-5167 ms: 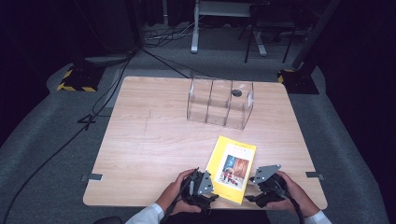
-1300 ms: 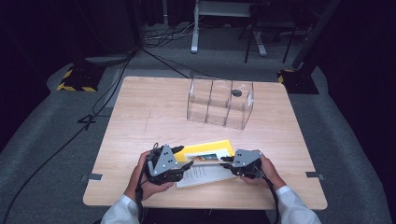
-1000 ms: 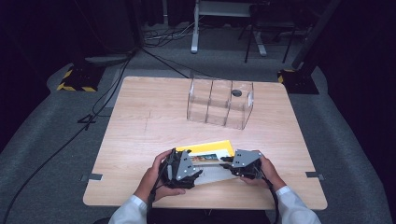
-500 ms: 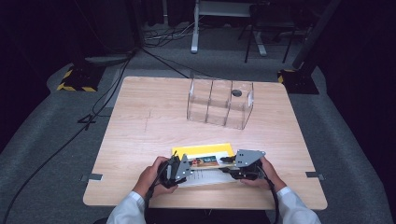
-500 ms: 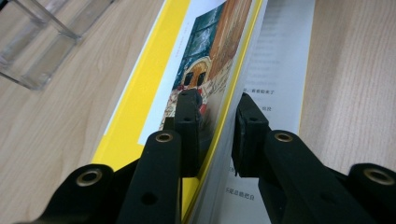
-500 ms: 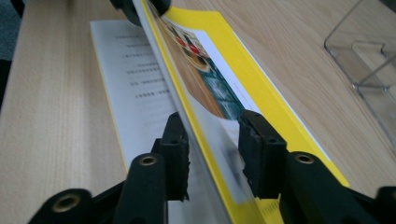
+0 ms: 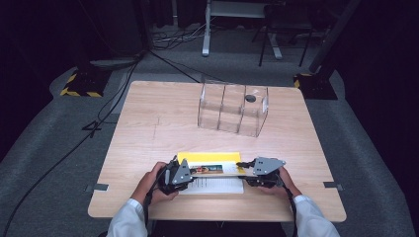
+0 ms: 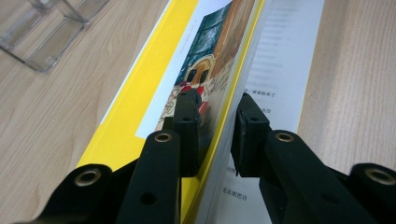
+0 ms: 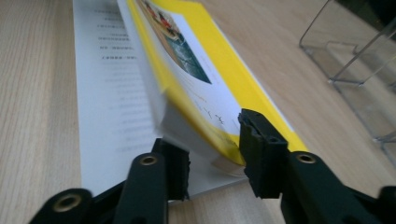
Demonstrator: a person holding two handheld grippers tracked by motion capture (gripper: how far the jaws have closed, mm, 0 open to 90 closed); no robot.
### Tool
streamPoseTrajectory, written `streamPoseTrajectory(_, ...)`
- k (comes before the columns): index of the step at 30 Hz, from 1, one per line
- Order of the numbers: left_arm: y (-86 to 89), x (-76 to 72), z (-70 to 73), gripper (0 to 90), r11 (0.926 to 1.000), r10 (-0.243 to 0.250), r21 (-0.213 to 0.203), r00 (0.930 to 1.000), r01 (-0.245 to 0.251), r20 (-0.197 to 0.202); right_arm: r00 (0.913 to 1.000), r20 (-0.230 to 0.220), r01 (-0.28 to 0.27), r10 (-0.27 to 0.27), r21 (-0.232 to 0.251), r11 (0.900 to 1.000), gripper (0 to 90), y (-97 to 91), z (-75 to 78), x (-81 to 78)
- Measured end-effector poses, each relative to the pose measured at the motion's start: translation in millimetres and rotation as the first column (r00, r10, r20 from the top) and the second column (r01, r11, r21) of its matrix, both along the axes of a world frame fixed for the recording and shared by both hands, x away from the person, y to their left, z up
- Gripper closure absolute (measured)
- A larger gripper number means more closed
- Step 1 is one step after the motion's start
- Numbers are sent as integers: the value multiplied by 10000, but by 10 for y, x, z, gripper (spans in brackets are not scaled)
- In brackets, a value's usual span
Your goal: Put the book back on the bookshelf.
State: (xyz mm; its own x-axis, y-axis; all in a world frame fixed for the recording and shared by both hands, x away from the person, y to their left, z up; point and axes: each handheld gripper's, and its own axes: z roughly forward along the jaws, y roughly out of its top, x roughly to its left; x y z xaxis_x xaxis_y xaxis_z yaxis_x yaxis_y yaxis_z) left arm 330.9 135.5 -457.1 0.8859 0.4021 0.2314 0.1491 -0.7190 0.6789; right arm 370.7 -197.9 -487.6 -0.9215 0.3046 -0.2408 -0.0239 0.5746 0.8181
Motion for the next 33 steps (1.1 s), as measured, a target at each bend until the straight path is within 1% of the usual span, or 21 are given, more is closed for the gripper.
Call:
streamPoseTrajectory(2, 51, 22, 8, 735, 9999, 136, -93, 9999, -136, -60, 9996, 285, -59, 56, 100, 9999, 713, 7, 35, -27)
streamPoseTrajectory(4, 102, 43, 7, 714, 9992, 294, -260, 9994, -298, -161, 9993, 341, -128, 125, 82, 9999, 735, 40, 61, -50)
streamPoseTrajectory(5, 118, 49, 8, 708, 9991, 317, -270, 9993, -321, -176, 9992, 349, -189, 187, 48, 9998, 742, 54, 70, -58)
streamPoseTrajectory(8, 122, 50, 31, 669, 9981, 598, -156, 9980, -601, -197, 9978, 500, -422, 429, -160, 9990, 768, 101, 120, -95)
streamPoseTrajectory(9, 114, 47, 46, 648, 9978, 632, -210, 9978, -636, -209, 9973, 539, -490, 502, -241, 9985, 773, 113, 141, -107)
streamPoseTrajectory(10, 114, 47, 46, 602, 9978, 632, -210, 9978, -636, -209, 9973, 539, -490, 502, -241, 9985, 773, 113, 141, -107)
streamPoseTrajectory(11, 101, 42, 79, 602, 9973, 657, -312, 9974, -667, -303, 9972, 516, -528, 543, -307, 9981, 781, 125, 164, -122)
streamPoseTrajectory(12, 88, 32, 96, 521, 9972, 656, -344, 9973, -667, -323, 9964, 621, -550, 579, -479, 9973, 797, 158, 222, -151)
streamPoseTrajectory(13, 61, 18, 124, 521, 9967, 730, -338, 9970, -739, -271, 9964, 621, -550, 579, -479, 9973, 797, 158, 222, -151)
streamPoseTrajectory(14, 26, 7, 152, 479, 9956, 880, -295, 9958, -887, -247, 9963, 669, -503, 542, -589, 9970, 803, 176, 249, -169)
streamPoseTrajectory(16, -57, -27, 205, 443, 9947, 1020, -126, 9946, -1022, -173, 9960, 736, -456, 509, -719, 9964, 813, 209, 301, -193)
streamPoseTrajectory(19, -230, -87, 274, 402, 9909, 1340, 107, 9909, -1341, 102, 9949, 840, -486, 559, -858, 9951, 829, 249, 365, -240)
streamPoseTrajectory(20, -285, -93, 291, 395, 9894, 1441, 175, 9895, -1442, 57, 9948, 846, -498, 572, -878, 9949, 831, 257, 383, -250)
streamPoseTrajectory(22, -370, -96, 310, 380, 9886, 1506, 58, 9886, -1506, 34, 9945, 876, -492, 573, -915, 9946, 835, 272, 428, -265)
streamPoseTrajectory(25, -503, -107, 336, 397, 9884, 1505, 170, 9884, -1509, 215, 9948, 838, -491, 572, -950, 9943, 837, 284, 474, -280)
streamPoseTrajectory(27, -574, -112, 349, 439, 9869, 1591, 241, 9868, -1598, 284, 9951, 815, -470, 552, -989, 9940, 837, 288, 493, -275)
streamPoseTrajectory(28, -598, -114, 356, 465, 9868, 1555, 397, 9872, -1568, 350, 9953, 806, -459, 542, -1012, 9938, 837, 288, 501, -273)
streamPoseTrajectory(29, -616, -119, 358, 525, 9857, 1554, 569, 9864, -1584, 539, 9954, 786, -461, 543, -1015, 9938, 835, 289, 508, -270)
streamPoseTrajectory(30, -622, -113, 362, 611, 9865, 1496, 588, 9874, -1526, 524, 9953, 787, -485, 567, -1031, 9935, 833, 289, 514, -272)
streamPoseTrajectory(33, -607, -114, 361, 684, 9931, 1073, 442, 9938, -1086, 305, 9955, 830, -364, 448, -1006, 9943, 818, 274, 534, -287)
